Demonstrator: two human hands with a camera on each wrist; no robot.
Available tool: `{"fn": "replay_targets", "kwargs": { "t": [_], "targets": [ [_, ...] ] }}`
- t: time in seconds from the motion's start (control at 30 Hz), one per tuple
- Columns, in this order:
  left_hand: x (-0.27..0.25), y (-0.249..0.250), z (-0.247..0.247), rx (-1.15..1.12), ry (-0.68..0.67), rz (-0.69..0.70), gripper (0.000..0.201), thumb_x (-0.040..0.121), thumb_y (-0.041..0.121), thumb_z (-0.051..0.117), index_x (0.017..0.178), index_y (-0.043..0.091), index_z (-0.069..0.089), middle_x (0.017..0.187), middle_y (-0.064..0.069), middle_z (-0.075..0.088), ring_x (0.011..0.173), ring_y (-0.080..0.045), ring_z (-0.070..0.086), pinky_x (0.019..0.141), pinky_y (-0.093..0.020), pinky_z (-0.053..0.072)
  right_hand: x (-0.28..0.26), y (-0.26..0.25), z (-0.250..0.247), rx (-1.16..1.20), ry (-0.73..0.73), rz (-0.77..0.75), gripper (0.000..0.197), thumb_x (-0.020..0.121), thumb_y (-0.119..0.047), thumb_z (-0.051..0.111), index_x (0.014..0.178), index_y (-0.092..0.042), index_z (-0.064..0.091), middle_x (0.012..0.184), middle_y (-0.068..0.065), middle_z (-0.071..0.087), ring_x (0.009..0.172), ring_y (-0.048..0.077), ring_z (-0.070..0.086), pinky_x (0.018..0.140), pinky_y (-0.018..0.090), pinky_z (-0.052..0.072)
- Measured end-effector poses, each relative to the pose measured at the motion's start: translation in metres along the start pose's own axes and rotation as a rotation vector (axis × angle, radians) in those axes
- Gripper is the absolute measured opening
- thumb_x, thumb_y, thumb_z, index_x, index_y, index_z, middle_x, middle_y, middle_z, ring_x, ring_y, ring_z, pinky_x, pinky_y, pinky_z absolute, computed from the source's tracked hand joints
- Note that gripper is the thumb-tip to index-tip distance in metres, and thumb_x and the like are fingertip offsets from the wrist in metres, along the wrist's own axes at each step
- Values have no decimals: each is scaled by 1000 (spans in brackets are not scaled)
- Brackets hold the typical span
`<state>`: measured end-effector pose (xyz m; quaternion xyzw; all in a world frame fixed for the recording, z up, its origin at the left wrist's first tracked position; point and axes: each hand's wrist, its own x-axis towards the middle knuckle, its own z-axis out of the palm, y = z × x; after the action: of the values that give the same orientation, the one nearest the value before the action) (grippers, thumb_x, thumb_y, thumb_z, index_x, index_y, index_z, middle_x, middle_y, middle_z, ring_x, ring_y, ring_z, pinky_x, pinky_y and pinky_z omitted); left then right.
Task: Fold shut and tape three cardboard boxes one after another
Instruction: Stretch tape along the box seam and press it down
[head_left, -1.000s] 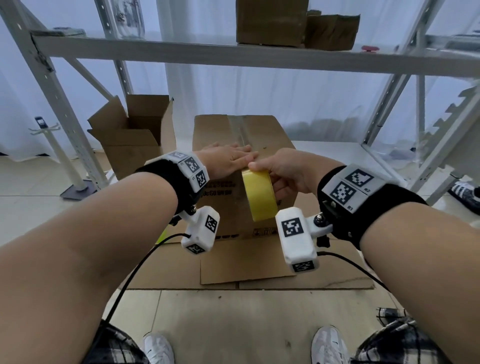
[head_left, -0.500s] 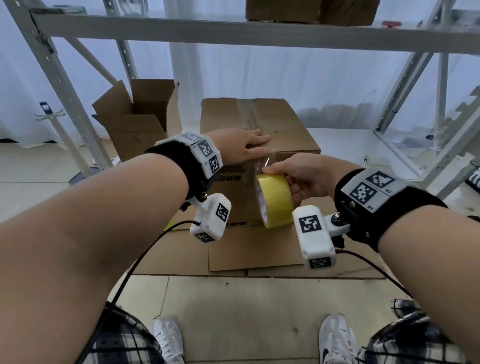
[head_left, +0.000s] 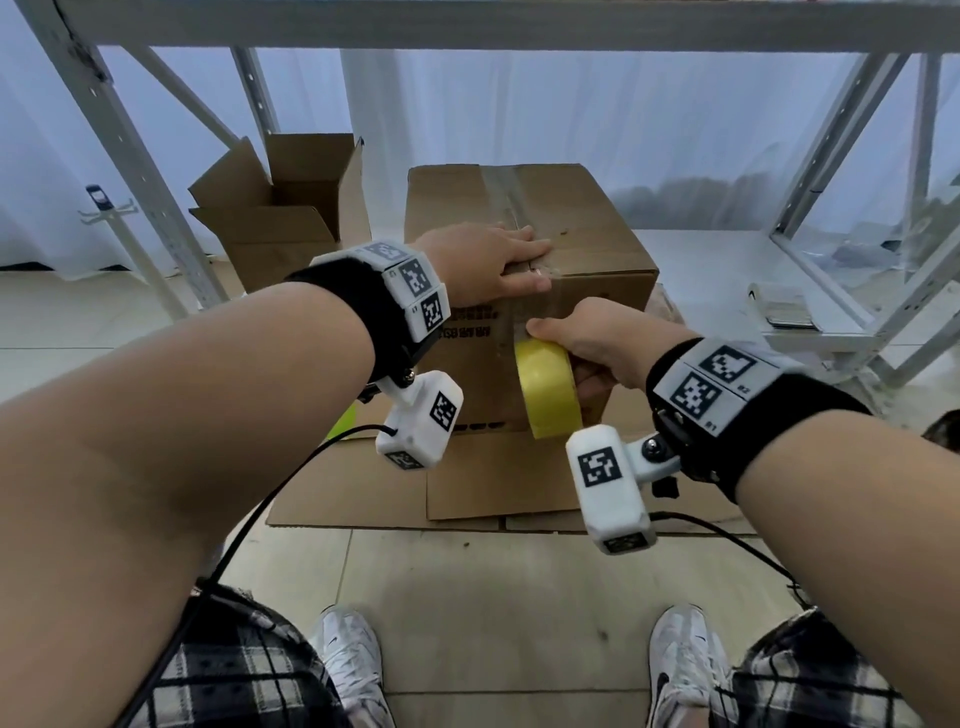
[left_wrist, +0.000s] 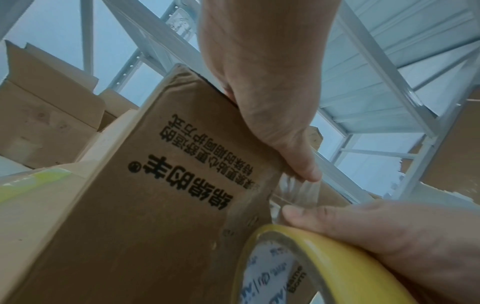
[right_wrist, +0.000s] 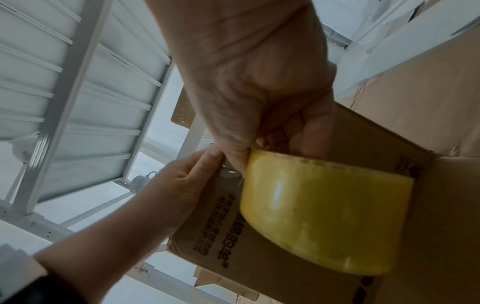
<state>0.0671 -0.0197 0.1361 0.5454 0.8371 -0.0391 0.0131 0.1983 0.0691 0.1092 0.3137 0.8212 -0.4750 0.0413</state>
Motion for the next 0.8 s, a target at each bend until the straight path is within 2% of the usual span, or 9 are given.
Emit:
{"fn": "replay_targets", "kwargs": {
  "t": [0.13, 0.27, 0.37, 0.5, 0.6, 0.67, 0.73, 0.8],
  "targets": [
    [2, 5, 5, 51, 53, 50, 65, 100, 48, 33, 153, 15, 14, 161, -3, 8, 147, -15, 8, 116, -30, 11, 0, 3, 1, 77, -26, -6, 33, 97, -37, 54, 81, -9, 51, 65, 7, 55, 50, 18, 57, 40, 24, 51],
    [2, 4, 12, 32, 58, 33, 68, 100, 50, 27, 153, 11, 7, 161, -6, 5, 147, -15, 7, 116, -25, 6, 0, 4, -2, 94, -86, -14, 33, 95, -40, 56, 85, -9, 53, 66, 7, 56, 38, 12, 58, 37, 20, 47],
    [5, 3, 14, 33, 72, 38, 74, 98, 55, 25, 153, 11, 2, 160, -7, 5, 147, -16, 8, 116, -26, 7, 3, 4, -2, 52, -89, -22, 35, 94, -42, 56, 86, -9, 53, 68, 8, 57, 47, 16, 60, 40, 23, 50],
    [10, 3, 12, 78, 46, 32, 76, 96, 57, 29, 153, 12, 4, 160, -7, 5, 147, -18, 9, 116, -28, 9, 10, 9, 0, 55, -67, -24, 34, 95, -42, 54, 86, -10, 52, 73, 8, 57, 61, 21, 60, 49, 28, 54],
    [13, 4, 11, 111, 40, 42, 79, 95, 56, 33, 153, 10, 5, 160, -9, 3, 147, -18, 6, 117, -29, 6, 16, 12, 5, 103, -62, -29, 34, 95, -42, 54, 88, -9, 54, 72, 8, 55, 59, 22, 58, 44, 26, 52],
    [16, 4, 12, 116, 43, 34, 79, 96, 55, 35, 152, 9, 5, 160, -9, 3, 147, -18, 7, 118, -30, 9, 19, 15, 6, 124, -42, -35, 36, 94, -45, 54, 87, -10, 53, 71, 7, 54, 58, 21, 57, 40, 23, 50],
    [18, 4, 14, 123, 67, 28, 80, 96, 54, 36, 152, 7, 5, 160, -10, 5, 147, -18, 9, 117, -30, 11, 21, 18, 3, 91, -19, -52, 41, 93, -50, 53, 87, -9, 55, 70, 6, 56, 57, 20, 58, 41, 23, 50],
    [18, 4, 17, 133, 91, 30, 80, 96, 53, 38, 152, 7, 5, 160, -10, 6, 147, -19, 10, 116, -28, 10, 20, 21, -6, -17, -29, -76, 52, 91, -56, 51, 90, -5, 59, 69, 8, 61, 55, 18, 62, 48, 26, 55]
  ]
}}
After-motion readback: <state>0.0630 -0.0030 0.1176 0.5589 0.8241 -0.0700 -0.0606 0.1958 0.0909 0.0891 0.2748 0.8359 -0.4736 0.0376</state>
